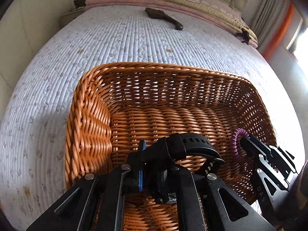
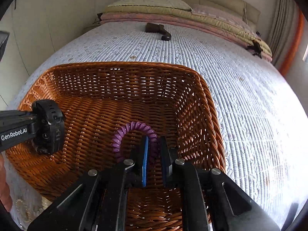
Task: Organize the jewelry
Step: 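Carry both items over the wicker basket and open both tools to drop them, then withdraw both open tools from the basket back toward the jewelry, then grasp the gold ring with the left tool while the right tool grips the silver hair clip, then carry the ring and clip into the wicker basket and open both tools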
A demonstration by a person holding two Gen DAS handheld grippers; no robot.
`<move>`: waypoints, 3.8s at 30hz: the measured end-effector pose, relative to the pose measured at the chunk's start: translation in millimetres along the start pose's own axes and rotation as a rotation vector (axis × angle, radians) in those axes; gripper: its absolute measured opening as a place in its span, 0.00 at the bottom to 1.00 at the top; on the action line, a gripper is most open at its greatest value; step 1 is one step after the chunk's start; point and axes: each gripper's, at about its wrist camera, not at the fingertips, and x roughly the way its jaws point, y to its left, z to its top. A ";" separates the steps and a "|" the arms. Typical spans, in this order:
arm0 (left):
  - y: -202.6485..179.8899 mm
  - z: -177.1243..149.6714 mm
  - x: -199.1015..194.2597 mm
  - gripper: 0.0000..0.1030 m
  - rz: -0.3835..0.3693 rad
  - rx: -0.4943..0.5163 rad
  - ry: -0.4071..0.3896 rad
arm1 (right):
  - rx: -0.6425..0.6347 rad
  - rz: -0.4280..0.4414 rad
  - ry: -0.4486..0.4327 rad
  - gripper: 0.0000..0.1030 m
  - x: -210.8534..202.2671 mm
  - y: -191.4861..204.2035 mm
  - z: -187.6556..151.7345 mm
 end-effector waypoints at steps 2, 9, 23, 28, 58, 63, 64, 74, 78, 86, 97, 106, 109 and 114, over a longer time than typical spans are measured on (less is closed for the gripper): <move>2.8 2.0 -2.7 0.14 -0.011 -0.008 0.020 | 0.012 0.016 0.009 0.13 -0.2 -3.3 -0.7; 4.1 -5.6 -22.7 0.52 -0.001 0.047 0.029 | 0.034 0.067 -0.073 0.48 -19.6 -10.3 1.3; 25.4 -48.4 -96.9 0.51 -0.031 0.113 -0.067 | 0.060 0.089 -0.137 0.48 -70.6 -16.3 -15.4; 41.7 -75.3 -131.9 0.51 -0.076 0.073 -0.179 | 0.080 0.087 -0.177 0.48 -97.4 -22.2 -35.7; 96.9 -268.7 -136.8 0.50 -0.218 -0.036 -0.291 | 0.175 0.179 -0.222 0.48 -175.1 5.7 -228.5; 83.1 -263.8 -121.6 0.50 -0.150 0.003 -0.256 | 0.143 0.116 -0.181 0.48 -160.3 23.8 -231.1; 80.0 -262.9 -119.6 0.50 -0.141 0.009 -0.250 | 0.147 0.107 -0.175 0.48 -158.5 24.0 -231.4; 59.1 -263.7 -110.2 0.43 -0.065 0.060 -0.242 | 0.184 0.077 -0.151 0.29 -148.5 19.8 -234.2; 61.2 -266.1 -111.7 0.32 -0.053 0.060 -0.254 | 0.184 0.076 -0.147 0.19 -148.0 14.6 -234.8; 57.2 -267.9 -112.1 0.28 -0.036 0.071 -0.266 | 0.177 0.099 -0.139 0.20 -145.9 14.3 -233.4; 52.5 -271.3 -113.0 0.15 -0.030 0.094 -0.279 | 0.222 0.141 -0.121 0.22 -142.2 6.1 -227.1; 51.8 -275.9 -117.5 0.13 -0.053 0.110 -0.294 | 0.199 0.124 -0.151 0.15 -145.1 11.4 -228.6; 47.9 -277.6 -119.6 0.13 -0.041 0.126 -0.307 | 0.205 0.140 -0.180 0.15 -151.0 9.1 -231.4; 43.0 -282.3 -130.0 0.13 -0.054 0.147 -0.356 | 0.182 0.136 -0.208 0.15 -156.4 14.2 -232.5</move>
